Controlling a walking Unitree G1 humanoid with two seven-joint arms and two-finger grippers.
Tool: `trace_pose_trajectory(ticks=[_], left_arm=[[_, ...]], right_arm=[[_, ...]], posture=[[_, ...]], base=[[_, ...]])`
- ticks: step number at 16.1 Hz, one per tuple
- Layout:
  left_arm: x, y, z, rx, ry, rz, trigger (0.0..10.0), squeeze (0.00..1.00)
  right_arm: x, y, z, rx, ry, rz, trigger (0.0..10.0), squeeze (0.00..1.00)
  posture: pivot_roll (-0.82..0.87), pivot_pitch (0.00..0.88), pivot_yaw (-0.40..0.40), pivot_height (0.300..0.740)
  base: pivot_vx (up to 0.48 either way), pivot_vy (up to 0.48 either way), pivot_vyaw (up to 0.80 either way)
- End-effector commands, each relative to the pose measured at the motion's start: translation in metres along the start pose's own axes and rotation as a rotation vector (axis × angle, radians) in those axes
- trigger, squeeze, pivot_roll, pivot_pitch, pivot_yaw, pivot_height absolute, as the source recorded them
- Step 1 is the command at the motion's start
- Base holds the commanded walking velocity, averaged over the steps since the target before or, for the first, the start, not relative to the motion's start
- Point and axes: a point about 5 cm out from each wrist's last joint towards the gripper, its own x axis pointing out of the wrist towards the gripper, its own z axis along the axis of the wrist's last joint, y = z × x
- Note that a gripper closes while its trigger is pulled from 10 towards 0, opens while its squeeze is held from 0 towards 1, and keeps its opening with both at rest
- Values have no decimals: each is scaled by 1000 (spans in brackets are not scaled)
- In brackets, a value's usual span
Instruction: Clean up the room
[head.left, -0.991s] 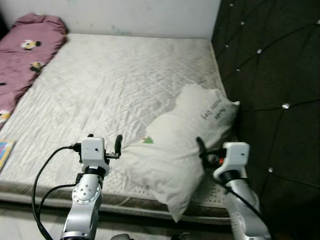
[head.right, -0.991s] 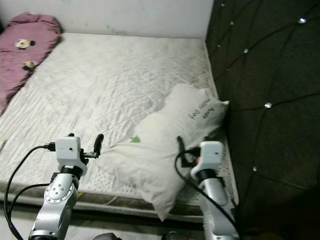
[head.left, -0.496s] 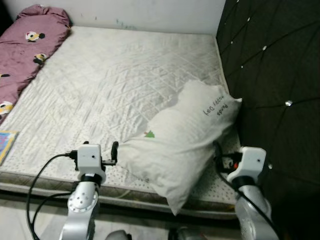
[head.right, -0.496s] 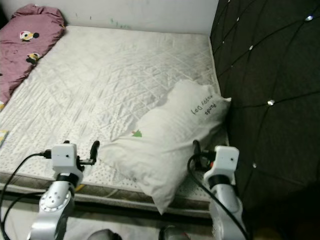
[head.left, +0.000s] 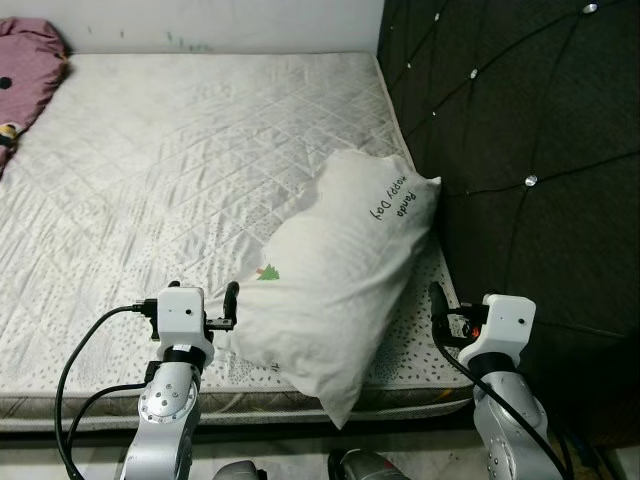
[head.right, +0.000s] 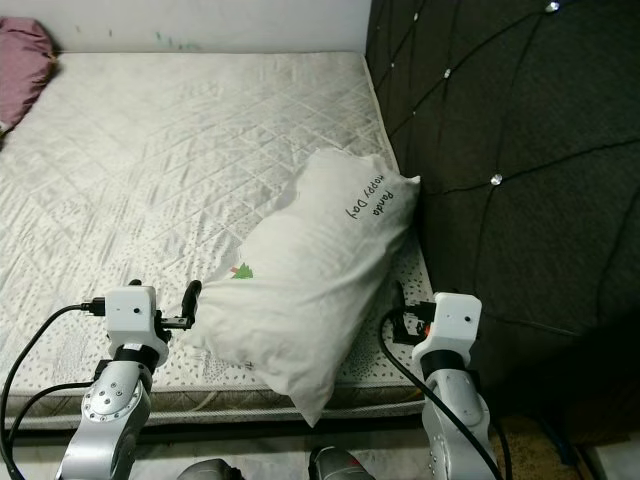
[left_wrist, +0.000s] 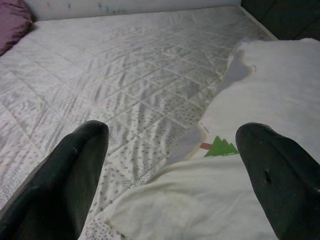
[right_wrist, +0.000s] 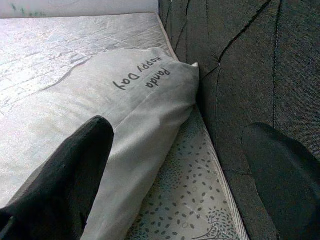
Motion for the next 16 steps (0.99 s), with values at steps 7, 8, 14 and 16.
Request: trace_pose_trajectory(ticks=[7, 8, 14, 16], left_arm=[[0, 5, 5, 21, -8, 10, 10000, 0], [-2, 5, 4, 21, -3, 10, 10000, 0], [-3, 1, 4, 17, 0, -1, 10000, 0], [-3, 1, 4, 15, 1, -3, 10000, 0]], right_arm=[[4, 1, 4, 5, -12, -2, 10000, 0], [3, 3, 3, 4, -9, 6, 10000, 0], [3, 4, 3, 11, -10, 15, 10000, 0], [2, 4, 2, 13, -8, 16, 10000, 0]], posture=[[-34, 119, 19, 740], [-34, 119, 19, 732], [-37, 123, 20, 662], [-38, 126, 19, 632]], base=[[0, 0, 0], [0, 0, 0], [0, 0, 0], [0, 0, 0]])
